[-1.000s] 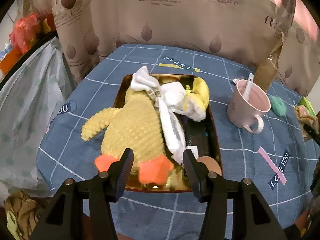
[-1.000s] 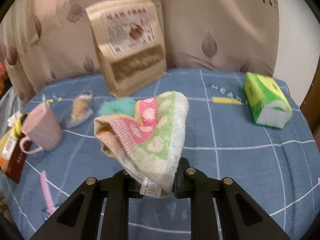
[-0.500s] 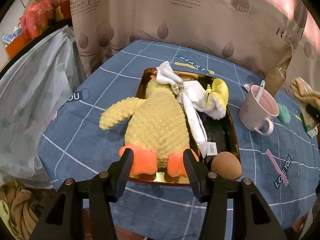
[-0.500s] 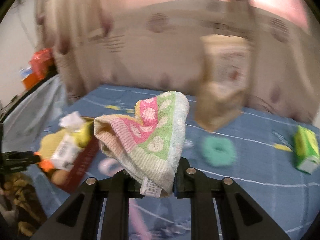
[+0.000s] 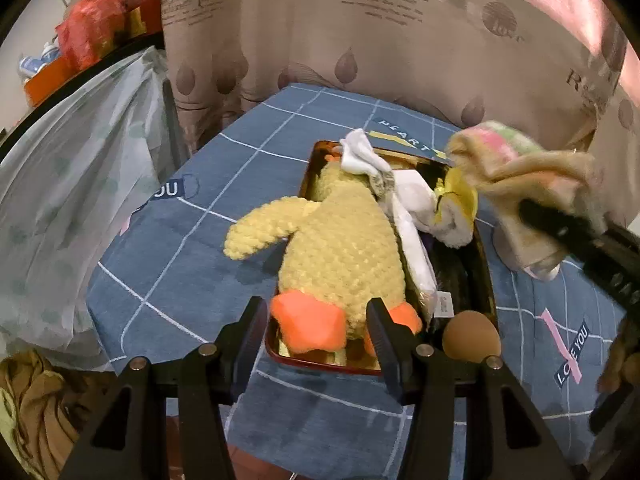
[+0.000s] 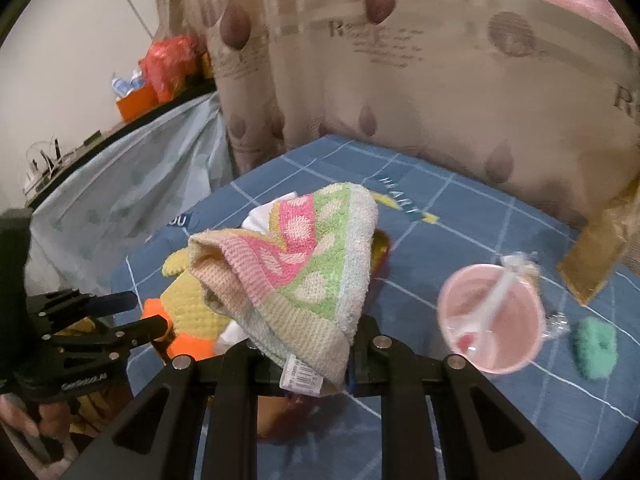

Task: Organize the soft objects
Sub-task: 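Carry the pink-and-green towel into the gold tray and open the right tool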

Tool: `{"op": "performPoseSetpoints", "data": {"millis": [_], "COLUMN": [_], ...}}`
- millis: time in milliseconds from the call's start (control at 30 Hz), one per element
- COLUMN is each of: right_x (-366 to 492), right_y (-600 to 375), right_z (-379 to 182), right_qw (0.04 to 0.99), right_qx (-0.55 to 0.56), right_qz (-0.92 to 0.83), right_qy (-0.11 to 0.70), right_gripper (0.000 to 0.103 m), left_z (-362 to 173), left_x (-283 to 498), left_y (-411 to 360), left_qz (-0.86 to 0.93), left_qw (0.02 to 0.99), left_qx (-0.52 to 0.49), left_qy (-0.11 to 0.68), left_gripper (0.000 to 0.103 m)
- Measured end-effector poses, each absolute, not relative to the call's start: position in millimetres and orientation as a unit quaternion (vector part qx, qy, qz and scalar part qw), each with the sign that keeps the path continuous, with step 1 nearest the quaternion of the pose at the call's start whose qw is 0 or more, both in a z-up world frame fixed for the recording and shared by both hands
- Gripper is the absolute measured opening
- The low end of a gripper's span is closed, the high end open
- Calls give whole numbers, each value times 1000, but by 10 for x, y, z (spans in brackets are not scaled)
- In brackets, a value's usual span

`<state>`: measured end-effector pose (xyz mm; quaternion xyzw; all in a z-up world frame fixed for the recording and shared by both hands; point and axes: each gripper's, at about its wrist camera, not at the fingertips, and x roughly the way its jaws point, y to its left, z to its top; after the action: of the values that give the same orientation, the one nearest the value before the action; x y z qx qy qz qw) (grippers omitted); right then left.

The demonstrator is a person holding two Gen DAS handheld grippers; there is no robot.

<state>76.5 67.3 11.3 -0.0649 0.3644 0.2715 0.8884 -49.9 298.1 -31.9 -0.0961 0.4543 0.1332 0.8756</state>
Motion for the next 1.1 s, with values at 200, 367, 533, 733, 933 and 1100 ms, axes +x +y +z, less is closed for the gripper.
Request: {"op": "performPoseSetpoints", "data": {"millis": [200, 367, 533, 733, 933, 1100], "right_x": [864, 935, 998, 1008, 980, 867], "right_y": [962, 1076, 1225, 1316, 1272, 1255], "right_z": [-23, -67, -182, -392, -385, -283], "right_qw": [880, 879, 874, 864, 866, 868], "right_qx": [-74, -71, -85, -100, -96, -98], "right_qz": [279, 280, 280, 278, 273, 281], "right_qy": [376, 379, 389, 408, 408, 397], "right_gripper": [17, 17, 18, 21, 62, 75], "left_z": [-321, -316, -311, -314, -317, -306], "left_x": [-520, -529, -538, -530, -537, -546], "left_y": [3041, 3072, 3097, 3106, 3100, 3106], "left_qz": [142, 148, 149, 149, 149, 150], "left_qw": [874, 875, 875, 875, 875, 876], "left_qx": [-105, -105, -109, -110, -109, -111], "left_qy": [452, 449, 447, 447, 448, 445], "left_gripper": [53, 53, 53, 53, 53, 53]}}
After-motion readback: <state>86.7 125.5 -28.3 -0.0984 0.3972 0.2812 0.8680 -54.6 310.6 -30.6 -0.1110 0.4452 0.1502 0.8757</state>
